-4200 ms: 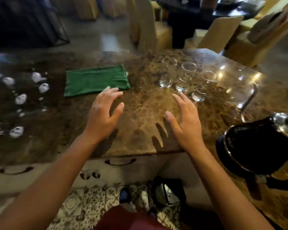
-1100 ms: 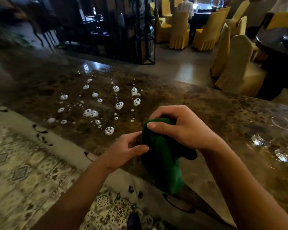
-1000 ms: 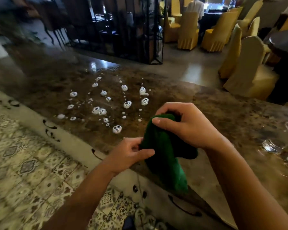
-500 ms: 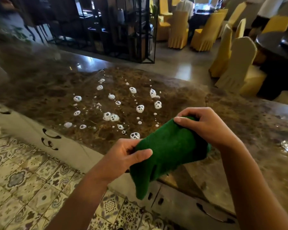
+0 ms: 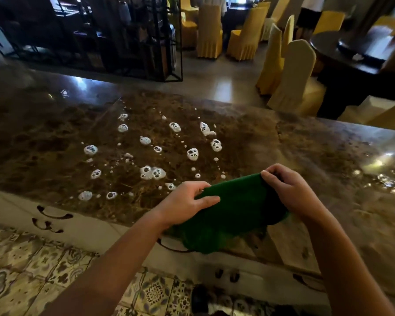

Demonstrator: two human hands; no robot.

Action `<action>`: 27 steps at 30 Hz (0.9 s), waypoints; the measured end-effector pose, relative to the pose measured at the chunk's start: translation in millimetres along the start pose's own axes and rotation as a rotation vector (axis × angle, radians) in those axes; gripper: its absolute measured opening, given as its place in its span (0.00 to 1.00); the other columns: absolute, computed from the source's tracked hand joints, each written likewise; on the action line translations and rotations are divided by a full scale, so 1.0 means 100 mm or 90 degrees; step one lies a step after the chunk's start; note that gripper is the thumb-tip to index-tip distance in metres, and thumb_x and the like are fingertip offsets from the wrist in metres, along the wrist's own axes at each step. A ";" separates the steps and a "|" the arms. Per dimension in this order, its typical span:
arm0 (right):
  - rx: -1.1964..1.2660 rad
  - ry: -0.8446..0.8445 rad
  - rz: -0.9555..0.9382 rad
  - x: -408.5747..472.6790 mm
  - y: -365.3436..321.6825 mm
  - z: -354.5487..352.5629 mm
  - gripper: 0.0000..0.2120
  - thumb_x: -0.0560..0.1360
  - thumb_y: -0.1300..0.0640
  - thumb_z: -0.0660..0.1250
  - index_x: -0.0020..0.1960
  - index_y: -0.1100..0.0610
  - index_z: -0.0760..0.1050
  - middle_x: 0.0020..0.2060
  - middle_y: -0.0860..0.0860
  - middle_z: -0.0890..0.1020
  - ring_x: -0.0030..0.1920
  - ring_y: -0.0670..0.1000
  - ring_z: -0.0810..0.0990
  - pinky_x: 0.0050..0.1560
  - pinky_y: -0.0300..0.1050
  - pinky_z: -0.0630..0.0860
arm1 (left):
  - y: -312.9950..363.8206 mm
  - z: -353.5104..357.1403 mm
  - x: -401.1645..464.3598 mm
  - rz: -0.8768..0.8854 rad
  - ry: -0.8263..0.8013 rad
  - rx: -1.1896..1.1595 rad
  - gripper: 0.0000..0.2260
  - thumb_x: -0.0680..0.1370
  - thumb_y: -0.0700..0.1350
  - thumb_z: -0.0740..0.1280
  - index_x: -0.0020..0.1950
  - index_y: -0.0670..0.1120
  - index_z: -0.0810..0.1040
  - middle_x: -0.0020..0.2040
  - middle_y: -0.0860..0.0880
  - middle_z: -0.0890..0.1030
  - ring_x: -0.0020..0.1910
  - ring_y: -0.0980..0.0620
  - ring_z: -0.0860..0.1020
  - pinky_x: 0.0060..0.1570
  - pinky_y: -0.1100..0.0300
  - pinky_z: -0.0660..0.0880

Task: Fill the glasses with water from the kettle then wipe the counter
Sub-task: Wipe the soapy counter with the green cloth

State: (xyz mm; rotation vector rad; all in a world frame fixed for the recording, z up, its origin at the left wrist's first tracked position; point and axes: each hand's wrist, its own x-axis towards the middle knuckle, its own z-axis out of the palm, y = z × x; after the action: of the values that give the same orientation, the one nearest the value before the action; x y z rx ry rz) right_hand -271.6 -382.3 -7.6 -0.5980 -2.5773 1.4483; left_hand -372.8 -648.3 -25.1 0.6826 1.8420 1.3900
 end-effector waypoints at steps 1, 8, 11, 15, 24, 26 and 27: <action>-0.012 0.004 0.012 0.06 0.05 0.02 0.08 0.83 0.49 0.66 0.47 0.49 0.80 0.42 0.50 0.83 0.44 0.51 0.81 0.42 0.46 0.75 | -0.02 -0.06 0.12 -0.004 -0.004 0.052 0.10 0.81 0.48 0.70 0.60 0.46 0.82 0.53 0.48 0.86 0.53 0.53 0.85 0.54 0.51 0.83; -0.073 0.082 0.041 0.68 0.16 0.33 0.05 0.83 0.50 0.66 0.51 0.51 0.78 0.43 0.50 0.82 0.44 0.50 0.80 0.42 0.48 0.78 | -0.27 -0.36 0.85 0.038 0.120 0.383 0.12 0.78 0.55 0.72 0.58 0.52 0.82 0.50 0.53 0.85 0.49 0.57 0.82 0.55 0.51 0.80; -0.120 0.154 0.029 0.96 0.17 0.54 0.05 0.82 0.51 0.67 0.51 0.52 0.79 0.43 0.48 0.82 0.47 0.53 0.82 0.47 0.51 0.78 | -0.33 -0.41 1.02 0.071 0.174 0.466 0.12 0.79 0.55 0.71 0.60 0.53 0.81 0.49 0.52 0.84 0.49 0.53 0.82 0.52 0.51 0.80; -0.208 0.315 0.012 0.97 0.06 0.82 0.12 0.81 0.50 0.67 0.61 0.53 0.79 0.62 0.52 0.79 0.66 0.56 0.75 0.66 0.55 0.69 | -0.42 -0.58 1.18 0.123 0.216 0.438 0.19 0.79 0.57 0.70 0.67 0.52 0.75 0.52 0.53 0.79 0.54 0.53 0.77 0.54 0.58 0.75; -0.057 0.310 0.145 0.36 -0.04 1.71 0.34 0.76 0.45 0.61 0.77 0.60 0.67 0.81 0.56 0.62 0.82 0.54 0.57 0.80 0.61 0.58 | -0.75 -2.35 1.59 -0.083 0.296 0.680 0.30 0.82 0.59 0.62 0.80 0.46 0.63 0.81 0.42 0.61 0.82 0.42 0.52 0.80 0.44 0.53; -0.101 0.302 0.197 0.44 -0.06 1.79 0.37 0.76 0.43 0.60 0.79 0.62 0.63 0.83 0.58 0.58 0.83 0.56 0.52 0.82 0.60 0.52 | -0.77 -2.61 1.77 -0.132 0.228 0.708 0.33 0.82 0.63 0.58 0.83 0.49 0.55 0.84 0.45 0.54 0.83 0.44 0.47 0.80 0.43 0.49; -0.122 0.295 0.220 0.50 -0.06 1.82 0.37 0.77 0.43 0.60 0.80 0.62 0.62 0.83 0.59 0.57 0.83 0.56 0.50 0.82 0.59 0.50 | -0.77 -2.72 1.86 -0.142 0.207 0.719 0.34 0.82 0.64 0.56 0.84 0.51 0.52 0.84 0.46 0.51 0.83 0.44 0.45 0.80 0.42 0.48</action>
State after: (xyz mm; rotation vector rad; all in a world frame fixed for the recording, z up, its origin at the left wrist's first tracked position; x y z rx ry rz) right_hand -373.2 -509.2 -103.4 -1.2885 -2.3240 0.9799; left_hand -701.5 -684.7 -97.6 0.7450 2.8307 0.2013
